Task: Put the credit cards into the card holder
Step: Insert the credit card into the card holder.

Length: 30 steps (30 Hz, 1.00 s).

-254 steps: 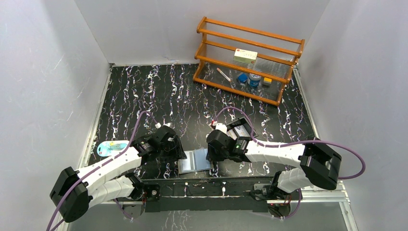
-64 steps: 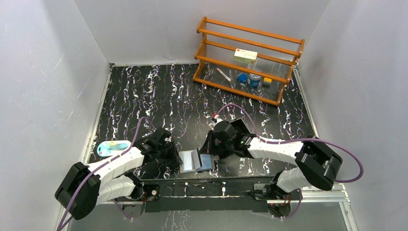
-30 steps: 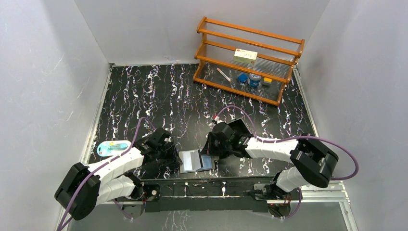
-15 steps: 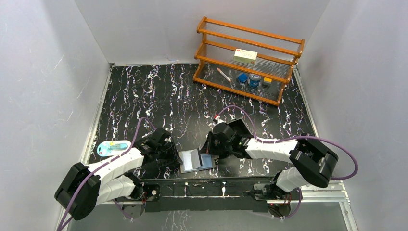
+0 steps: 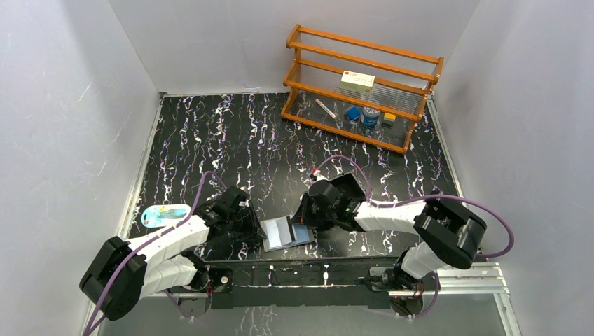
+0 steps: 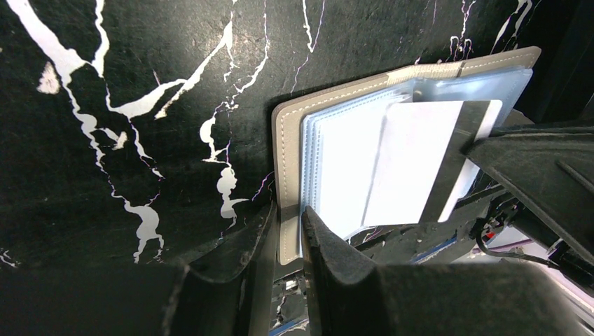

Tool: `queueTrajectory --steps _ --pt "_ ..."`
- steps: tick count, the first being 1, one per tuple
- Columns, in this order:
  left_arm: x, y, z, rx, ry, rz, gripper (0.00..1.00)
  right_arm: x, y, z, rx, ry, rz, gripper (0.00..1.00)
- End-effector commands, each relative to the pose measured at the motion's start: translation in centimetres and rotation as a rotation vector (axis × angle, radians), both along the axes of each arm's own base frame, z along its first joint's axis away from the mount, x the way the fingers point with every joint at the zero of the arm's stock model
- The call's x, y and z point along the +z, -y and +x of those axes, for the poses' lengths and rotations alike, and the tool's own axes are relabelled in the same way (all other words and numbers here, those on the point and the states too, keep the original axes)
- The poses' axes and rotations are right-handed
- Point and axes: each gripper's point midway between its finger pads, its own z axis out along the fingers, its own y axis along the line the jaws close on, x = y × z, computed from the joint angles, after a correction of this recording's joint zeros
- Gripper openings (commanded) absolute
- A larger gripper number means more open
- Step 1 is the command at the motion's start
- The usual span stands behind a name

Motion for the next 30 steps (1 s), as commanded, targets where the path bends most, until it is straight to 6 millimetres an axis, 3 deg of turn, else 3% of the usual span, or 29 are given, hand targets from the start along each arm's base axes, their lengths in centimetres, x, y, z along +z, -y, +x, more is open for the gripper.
queueTrajectory --steps 1,7,22,30 --pt "-1.6 -1.2 -1.4 0.002 -0.059 0.048 0.19 -0.4 -0.6 -0.5 0.022 0.001 -0.023 0.12" --pt "-1.5 -1.0 -1.4 0.004 -0.059 0.038 0.19 -1.5 0.4 -1.1 0.039 -0.005 -0.162 0.33" --pt "-1.5 -0.9 -1.4 0.002 -0.060 0.030 0.20 -0.6 0.5 -1.3 0.034 0.043 -0.307 0.46" --pt "-1.7 -0.7 -1.5 -0.002 -0.067 0.023 0.19 -0.9 -0.9 -2.4 0.058 0.008 -0.264 0.47"
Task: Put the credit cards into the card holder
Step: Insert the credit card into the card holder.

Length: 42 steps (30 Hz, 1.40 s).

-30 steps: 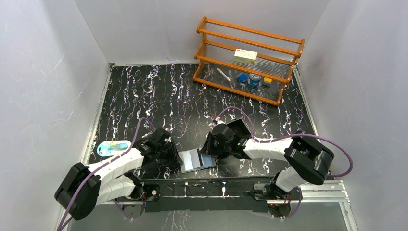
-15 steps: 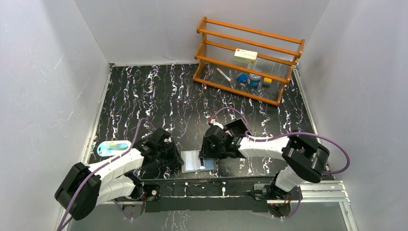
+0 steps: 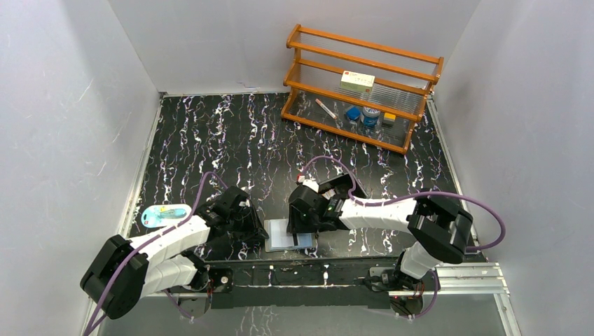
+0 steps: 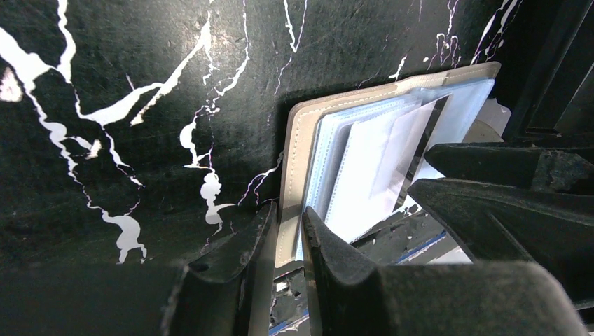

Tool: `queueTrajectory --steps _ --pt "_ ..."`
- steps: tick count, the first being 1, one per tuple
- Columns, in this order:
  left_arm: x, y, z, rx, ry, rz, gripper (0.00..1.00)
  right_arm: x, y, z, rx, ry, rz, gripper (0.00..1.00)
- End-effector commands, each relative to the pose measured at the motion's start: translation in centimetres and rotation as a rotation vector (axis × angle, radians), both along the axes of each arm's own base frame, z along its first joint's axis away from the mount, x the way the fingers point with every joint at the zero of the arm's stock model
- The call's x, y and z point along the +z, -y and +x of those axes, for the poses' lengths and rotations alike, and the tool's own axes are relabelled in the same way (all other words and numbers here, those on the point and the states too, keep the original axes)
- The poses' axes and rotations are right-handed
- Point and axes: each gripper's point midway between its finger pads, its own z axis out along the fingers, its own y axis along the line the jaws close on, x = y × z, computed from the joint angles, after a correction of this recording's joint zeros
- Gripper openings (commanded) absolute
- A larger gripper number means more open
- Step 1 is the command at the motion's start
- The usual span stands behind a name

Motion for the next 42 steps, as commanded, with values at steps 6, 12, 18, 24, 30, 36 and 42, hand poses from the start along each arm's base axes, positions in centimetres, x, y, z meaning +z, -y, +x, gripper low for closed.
queueTrajectory --steps 6,12,18,24,30,36,42 --pt "-1.6 -1.1 -1.5 -0.005 -0.062 0.042 0.19 1.0 -3.0 -0.1 0.008 -0.012 0.103 0.46" --pt "-1.6 -0.9 -1.5 -0.001 -0.061 0.031 0.19 2.1 -4.5 -0.2 0.018 -0.013 0.186 0.45" --pt "-1.6 -0.9 -1.6 -0.002 -0.064 0.028 0.19 2.0 -3.3 0.2 -0.009 0.005 0.126 0.46" --pt "-1.5 -0.8 -1.6 -0.001 -0.061 0.020 0.19 2.1 -1.1 0.6 -0.049 0.040 0.053 0.52" --pt "-1.5 -0.8 -1.6 -0.001 -0.063 0.021 0.19 1.4 -0.6 0.6 -0.055 0.044 0.015 0.56" --pt "-1.5 -0.8 -1.6 -0.002 -0.063 0.020 0.19 0.9 -0.7 0.5 -0.044 0.044 -0.026 0.57" --pt "-1.5 -0.7 -1.7 -0.006 -0.062 0.017 0.19 0.8 -1.6 -0.1 -0.025 0.026 -0.005 0.58"
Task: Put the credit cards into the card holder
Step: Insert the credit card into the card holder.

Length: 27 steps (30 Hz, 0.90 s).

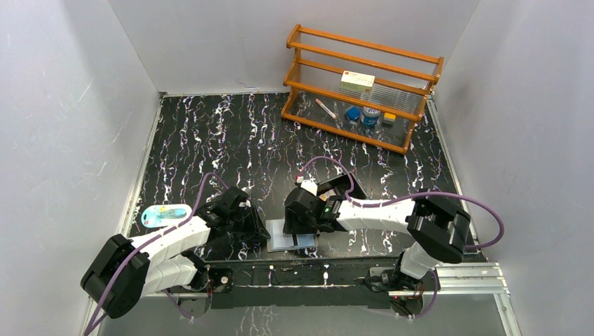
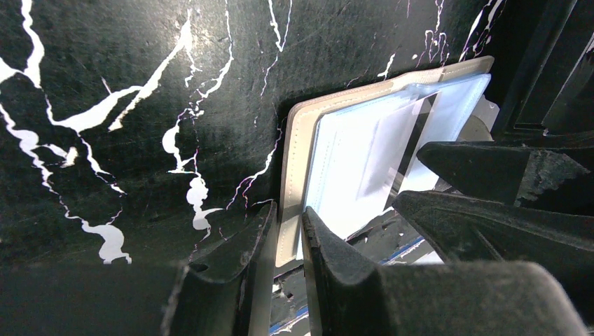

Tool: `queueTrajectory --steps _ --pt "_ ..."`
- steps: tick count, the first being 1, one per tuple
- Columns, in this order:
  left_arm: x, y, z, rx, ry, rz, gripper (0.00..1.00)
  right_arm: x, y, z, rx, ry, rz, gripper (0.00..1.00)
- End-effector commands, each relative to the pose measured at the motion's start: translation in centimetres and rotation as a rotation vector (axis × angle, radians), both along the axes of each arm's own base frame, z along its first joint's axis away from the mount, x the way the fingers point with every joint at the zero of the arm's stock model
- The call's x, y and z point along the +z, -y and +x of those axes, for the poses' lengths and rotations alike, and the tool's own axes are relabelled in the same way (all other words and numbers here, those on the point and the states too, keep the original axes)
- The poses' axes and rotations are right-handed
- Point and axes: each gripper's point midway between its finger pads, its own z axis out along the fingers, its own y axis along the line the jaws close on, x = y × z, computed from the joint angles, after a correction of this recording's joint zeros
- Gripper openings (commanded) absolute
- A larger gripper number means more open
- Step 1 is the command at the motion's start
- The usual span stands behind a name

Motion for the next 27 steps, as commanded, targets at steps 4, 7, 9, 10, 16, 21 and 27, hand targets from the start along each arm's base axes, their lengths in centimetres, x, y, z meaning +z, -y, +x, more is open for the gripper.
queueTrajectory --steps 4,7,9,10,16,21,27 --pt "-1.4 -1.3 -1.5 -0.004 -0.058 0.052 0.19 0.9 -2.1 -0.2 0.022 0.000 0.055 0.58" --pt "-1.4 -1.3 -1.5 0.001 -0.056 0.049 0.19 1.2 -2.9 -0.4 0.032 -0.007 0.095 0.57" --pt "-1.5 -1.3 -1.5 0.001 -0.057 0.048 0.19 1.3 -3.3 -0.4 0.034 -0.009 0.115 0.57" --pt "-1.5 -1.2 -1.5 0.000 -0.057 0.047 0.19 1.5 -3.5 -0.4 0.035 -0.007 0.126 0.57" --pt "-1.3 -1.1 -1.4 -0.001 -0.053 0.041 0.19 2.5 -4.6 -0.5 0.044 -0.003 0.202 0.56" --pt "-1.4 -1.1 -1.5 -0.003 -0.055 0.042 0.19 2.7 -4.7 -0.2 0.034 0.007 0.199 0.56" --pt "-1.4 -1.1 -1.5 -0.002 -0.056 0.040 0.19 2.5 -2.0 0.6 -0.018 0.048 0.086 0.57"
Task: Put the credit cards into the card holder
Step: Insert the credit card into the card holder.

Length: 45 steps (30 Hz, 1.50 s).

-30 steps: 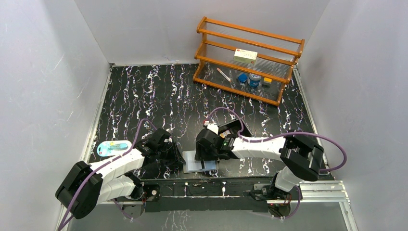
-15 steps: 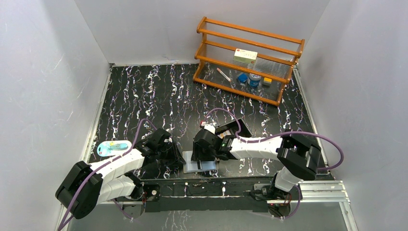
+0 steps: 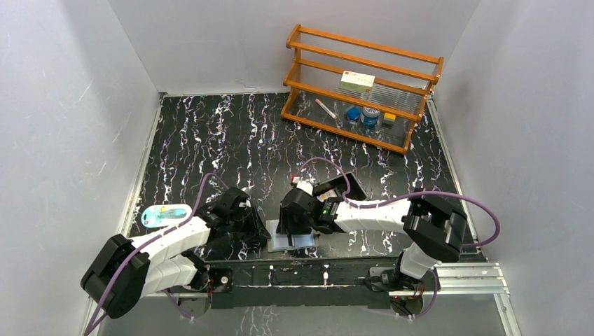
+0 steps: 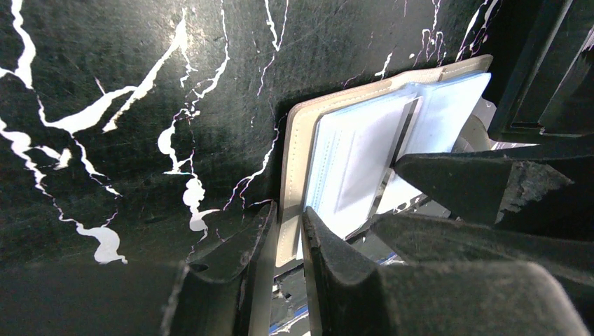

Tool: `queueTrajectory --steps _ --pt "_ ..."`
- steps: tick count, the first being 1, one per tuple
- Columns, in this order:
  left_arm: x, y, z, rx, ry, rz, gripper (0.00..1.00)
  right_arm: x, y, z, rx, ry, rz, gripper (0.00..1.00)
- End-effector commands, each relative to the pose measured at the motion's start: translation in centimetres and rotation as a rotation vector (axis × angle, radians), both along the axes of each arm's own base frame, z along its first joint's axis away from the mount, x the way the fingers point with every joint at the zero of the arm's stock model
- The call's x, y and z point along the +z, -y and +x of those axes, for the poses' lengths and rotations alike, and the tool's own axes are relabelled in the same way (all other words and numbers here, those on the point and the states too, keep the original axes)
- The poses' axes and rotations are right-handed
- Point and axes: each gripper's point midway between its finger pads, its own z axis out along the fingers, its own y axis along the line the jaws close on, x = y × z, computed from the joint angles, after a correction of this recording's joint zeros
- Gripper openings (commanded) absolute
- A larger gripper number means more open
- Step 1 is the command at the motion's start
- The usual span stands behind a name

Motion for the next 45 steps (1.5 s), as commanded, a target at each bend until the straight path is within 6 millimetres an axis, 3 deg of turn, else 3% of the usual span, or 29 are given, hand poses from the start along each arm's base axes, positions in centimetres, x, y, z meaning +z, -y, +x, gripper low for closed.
queueTrajectory --steps 1,11,15,22,26,37,45 --pt "-1.4 -1.2 -1.5 -0.002 -0.058 0.051 0.19 1.4 1.0 0.9 -0.048 0.053 -0.028 0.58" --pt "-1.5 -1.2 -1.6 -0.009 -0.061 0.054 0.19 0.0 0.3 0.5 -0.022 0.023 -0.033 0.58" --pt "-1.5 -1.2 -1.5 -0.010 -0.059 0.054 0.19 0.3 0.1 0.4 -0.013 0.026 -0.032 0.58" --pt "-1.3 -1.1 -1.4 -0.014 -0.056 0.050 0.20 2.0 1.5 1.5 -0.049 0.087 -0.077 0.59" --pt "-1.2 -1.0 -1.3 -0.015 -0.054 0.050 0.19 1.4 1.5 1.2 -0.043 0.073 -0.086 0.59" --pt "-1.4 -0.9 -1.3 -0.010 -0.060 0.044 0.20 -0.3 0.0 0.3 0.000 0.019 -0.061 0.58" --pt "-1.5 -0.8 -1.4 -0.011 -0.061 0.038 0.19 0.4 -1.0 0.4 0.009 0.020 -0.013 0.57"
